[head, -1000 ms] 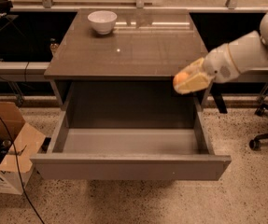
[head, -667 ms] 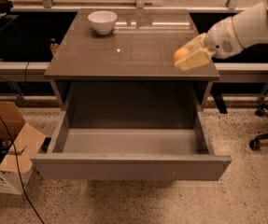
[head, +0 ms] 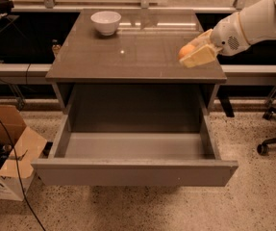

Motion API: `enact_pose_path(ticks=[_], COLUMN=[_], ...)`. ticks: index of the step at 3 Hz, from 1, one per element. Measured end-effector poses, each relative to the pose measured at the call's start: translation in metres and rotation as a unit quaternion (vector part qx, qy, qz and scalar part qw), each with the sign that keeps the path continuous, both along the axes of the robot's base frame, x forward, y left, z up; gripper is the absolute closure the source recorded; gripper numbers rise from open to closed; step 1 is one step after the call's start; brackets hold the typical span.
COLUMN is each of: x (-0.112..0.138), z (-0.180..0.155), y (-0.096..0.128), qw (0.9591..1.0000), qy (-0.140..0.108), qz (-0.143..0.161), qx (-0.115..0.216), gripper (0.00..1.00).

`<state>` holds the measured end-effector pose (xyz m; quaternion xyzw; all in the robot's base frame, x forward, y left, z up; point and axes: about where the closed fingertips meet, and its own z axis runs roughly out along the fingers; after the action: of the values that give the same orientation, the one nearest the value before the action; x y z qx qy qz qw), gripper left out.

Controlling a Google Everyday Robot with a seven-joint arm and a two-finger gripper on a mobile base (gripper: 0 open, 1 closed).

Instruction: Pick orange from top drawer and place on counter

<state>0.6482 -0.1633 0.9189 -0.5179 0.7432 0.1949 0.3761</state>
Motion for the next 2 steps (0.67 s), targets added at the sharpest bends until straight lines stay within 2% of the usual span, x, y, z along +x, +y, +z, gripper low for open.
enact_pose_path(ticks=[1,2], x=[0.012,0.053], z=[-0.012,-0.019], y=[0.006,0.021], qw=[0.9997,0.9981], qy=[-0.004,-0.022], qz=[-0.025,-0.054], qx=[0.007,0.02], gripper=[1.0,1.0])
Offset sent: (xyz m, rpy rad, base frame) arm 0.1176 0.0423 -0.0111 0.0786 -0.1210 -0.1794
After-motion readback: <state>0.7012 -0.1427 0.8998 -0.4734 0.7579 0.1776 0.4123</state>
